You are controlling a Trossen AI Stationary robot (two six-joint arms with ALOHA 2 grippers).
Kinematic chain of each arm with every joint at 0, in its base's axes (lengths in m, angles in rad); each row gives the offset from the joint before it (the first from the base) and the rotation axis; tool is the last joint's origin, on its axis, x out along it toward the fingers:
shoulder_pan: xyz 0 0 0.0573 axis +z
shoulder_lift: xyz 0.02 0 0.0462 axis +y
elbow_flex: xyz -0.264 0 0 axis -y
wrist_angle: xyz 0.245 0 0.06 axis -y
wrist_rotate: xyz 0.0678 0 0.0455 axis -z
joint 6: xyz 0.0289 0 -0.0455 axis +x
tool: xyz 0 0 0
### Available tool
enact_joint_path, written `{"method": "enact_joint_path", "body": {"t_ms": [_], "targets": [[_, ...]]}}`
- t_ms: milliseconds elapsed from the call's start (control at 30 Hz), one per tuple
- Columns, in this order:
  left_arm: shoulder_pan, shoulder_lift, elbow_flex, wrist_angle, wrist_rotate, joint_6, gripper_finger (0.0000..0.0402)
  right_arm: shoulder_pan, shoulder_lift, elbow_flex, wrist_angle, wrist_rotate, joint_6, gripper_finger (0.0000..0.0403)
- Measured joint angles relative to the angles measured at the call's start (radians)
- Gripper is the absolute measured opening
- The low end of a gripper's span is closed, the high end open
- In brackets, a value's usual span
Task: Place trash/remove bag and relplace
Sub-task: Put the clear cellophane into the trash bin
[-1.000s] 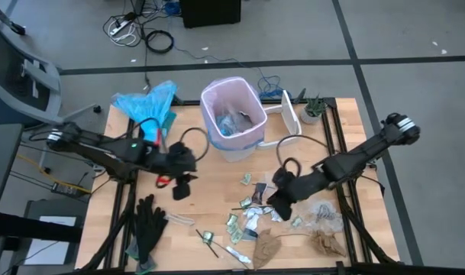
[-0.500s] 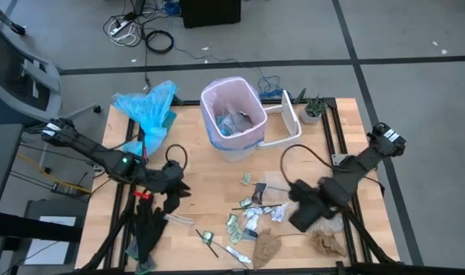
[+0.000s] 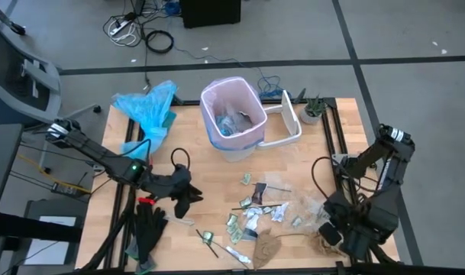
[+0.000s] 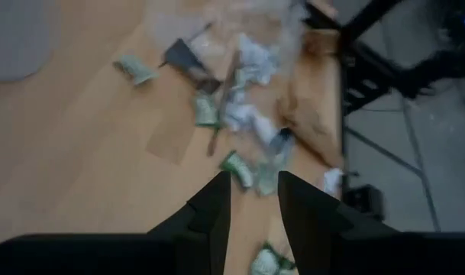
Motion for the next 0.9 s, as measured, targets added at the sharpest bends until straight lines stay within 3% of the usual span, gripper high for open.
{"method": "enact_joint_path", "body": {"t_ms": [133, 367, 667, 767, 900], "targets": [[0.01, 0.0, -0.001, 0.005, -0.004, -0.038, 0.0119, 0.022, 0.0, -0.057, 0.03, 0.001, 0.016, 0.0128], [0.015, 0.004, 0.0, 0.01, -0.006, -0.09, 0.0119, 0.019, 0.001, -0.248, 0.231, 0.024, 0.004, 0.0198], [0.015, 0.004, 0.0, 0.022, -0.024, -0.109, 0.0119, -0.063, 0.001, -0.565, 0.431, 0.054, -0.093, 0.0235], [0.015, 0.004, 0.0, 0.029, -0.025, -0.11, 0.0119, -0.13, 0.001, -0.643, 0.553, -0.034, -0.199, 0.0195], [0.015, 0.004, 0.0, 0.028, -0.029, -0.11, 0.0119, -0.213, 0.001, -0.627, 0.607, -0.007, -0.383, 0.0048]]}}
